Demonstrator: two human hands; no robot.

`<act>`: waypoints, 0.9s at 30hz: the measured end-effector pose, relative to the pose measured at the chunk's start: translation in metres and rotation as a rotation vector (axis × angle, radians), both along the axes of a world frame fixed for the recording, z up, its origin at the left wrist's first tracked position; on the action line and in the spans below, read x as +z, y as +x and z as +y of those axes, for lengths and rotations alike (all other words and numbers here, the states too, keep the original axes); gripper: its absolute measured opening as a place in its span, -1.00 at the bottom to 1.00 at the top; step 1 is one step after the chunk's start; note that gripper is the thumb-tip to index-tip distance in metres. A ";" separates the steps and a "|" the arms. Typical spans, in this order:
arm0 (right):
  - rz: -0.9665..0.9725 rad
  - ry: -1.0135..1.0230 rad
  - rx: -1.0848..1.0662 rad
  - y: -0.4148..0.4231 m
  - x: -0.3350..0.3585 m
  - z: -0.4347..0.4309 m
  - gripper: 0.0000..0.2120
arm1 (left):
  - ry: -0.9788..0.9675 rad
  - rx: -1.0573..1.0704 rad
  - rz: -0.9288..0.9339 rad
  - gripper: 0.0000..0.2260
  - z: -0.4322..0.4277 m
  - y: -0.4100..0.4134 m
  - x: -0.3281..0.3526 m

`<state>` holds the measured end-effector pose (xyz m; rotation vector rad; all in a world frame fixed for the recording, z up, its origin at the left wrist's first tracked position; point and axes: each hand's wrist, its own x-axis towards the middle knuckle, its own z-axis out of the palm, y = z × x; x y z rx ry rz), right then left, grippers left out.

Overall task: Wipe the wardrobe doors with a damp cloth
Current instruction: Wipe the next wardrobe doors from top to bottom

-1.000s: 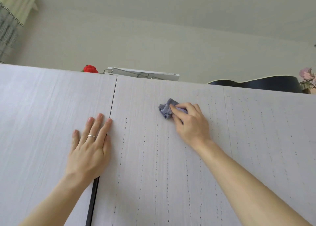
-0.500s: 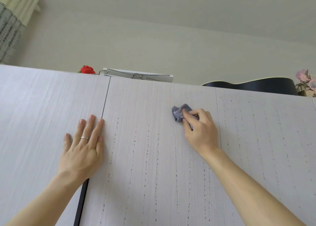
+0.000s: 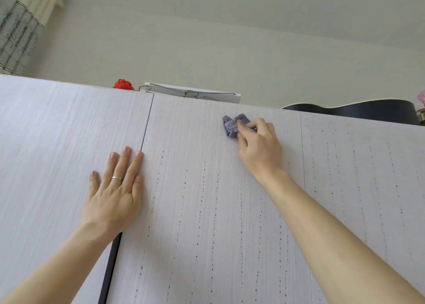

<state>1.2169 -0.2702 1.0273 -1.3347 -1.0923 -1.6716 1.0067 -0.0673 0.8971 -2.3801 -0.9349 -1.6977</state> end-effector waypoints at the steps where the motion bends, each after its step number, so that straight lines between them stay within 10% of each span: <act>1: -0.029 -0.040 0.020 0.005 0.003 -0.006 -0.73 | -0.001 0.002 0.005 -0.50 0.000 0.000 0.000; 9: 0.245 0.254 0.034 0.052 0.027 -0.049 -0.69 | 0.043 -0.018 -0.034 -0.48 0.004 -0.002 -0.001; 16: 0.021 0.192 0.050 0.042 -0.093 -0.023 -0.69 | 0.008 -0.033 -0.065 -0.51 -0.004 0.004 -0.002; 24: 0.280 0.283 0.054 0.013 -0.034 -0.006 -0.70 | 0.010 -0.023 -0.053 -0.50 -0.001 0.003 -0.011; 27: 0.060 0.180 0.025 -0.013 -0.066 0.028 -0.68 | 0.045 -0.031 -0.029 -0.50 0.004 0.001 -0.016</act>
